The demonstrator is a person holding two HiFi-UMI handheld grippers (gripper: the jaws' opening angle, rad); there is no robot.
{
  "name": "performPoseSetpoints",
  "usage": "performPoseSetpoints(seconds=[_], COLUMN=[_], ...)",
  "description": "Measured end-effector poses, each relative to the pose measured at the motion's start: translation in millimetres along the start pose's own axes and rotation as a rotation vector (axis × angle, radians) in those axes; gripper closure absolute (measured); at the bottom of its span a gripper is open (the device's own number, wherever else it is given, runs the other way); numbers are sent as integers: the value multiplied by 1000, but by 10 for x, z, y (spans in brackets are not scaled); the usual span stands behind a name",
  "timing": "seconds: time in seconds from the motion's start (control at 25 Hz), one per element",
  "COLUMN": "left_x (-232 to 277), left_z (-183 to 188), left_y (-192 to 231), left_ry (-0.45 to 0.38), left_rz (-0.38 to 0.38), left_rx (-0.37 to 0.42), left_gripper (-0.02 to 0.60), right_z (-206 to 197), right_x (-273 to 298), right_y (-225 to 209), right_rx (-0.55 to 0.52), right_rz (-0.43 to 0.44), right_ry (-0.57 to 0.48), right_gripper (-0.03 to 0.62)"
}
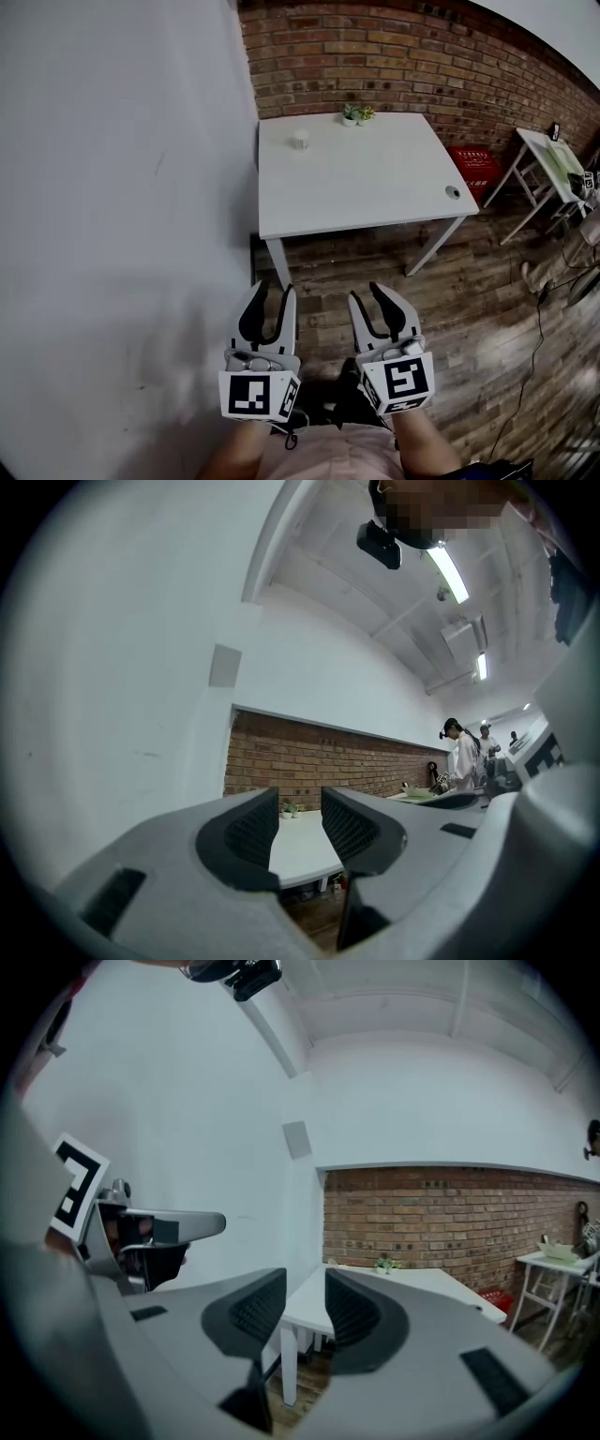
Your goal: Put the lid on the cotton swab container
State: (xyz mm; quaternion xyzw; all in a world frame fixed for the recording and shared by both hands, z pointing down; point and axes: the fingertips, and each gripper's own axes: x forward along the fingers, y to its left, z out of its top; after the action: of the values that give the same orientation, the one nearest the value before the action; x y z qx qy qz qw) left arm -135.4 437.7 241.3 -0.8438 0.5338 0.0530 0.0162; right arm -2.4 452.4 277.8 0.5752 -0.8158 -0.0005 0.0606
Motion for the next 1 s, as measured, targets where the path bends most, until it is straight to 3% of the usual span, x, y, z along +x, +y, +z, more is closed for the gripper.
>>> performPoseSetpoints(seconds=[0.28,0.52,1.0], left_x=[419,1063,2045], left_z=[-218,-400,-275], left_y=[-10,-45,-35], left_ry=[30,58,38], left_rz=[-7,-7,77], left_rx=[18,50,83], left_gripper=[442,443,451], right_z=[-202,-344,-140], right_x=[334,868,1691], right_y=[-303,-725,-1476], right_rx=[3,41,26], right_rz=[0,31,114], right_ry=[17,52,18], right_gripper=[467,473,484])
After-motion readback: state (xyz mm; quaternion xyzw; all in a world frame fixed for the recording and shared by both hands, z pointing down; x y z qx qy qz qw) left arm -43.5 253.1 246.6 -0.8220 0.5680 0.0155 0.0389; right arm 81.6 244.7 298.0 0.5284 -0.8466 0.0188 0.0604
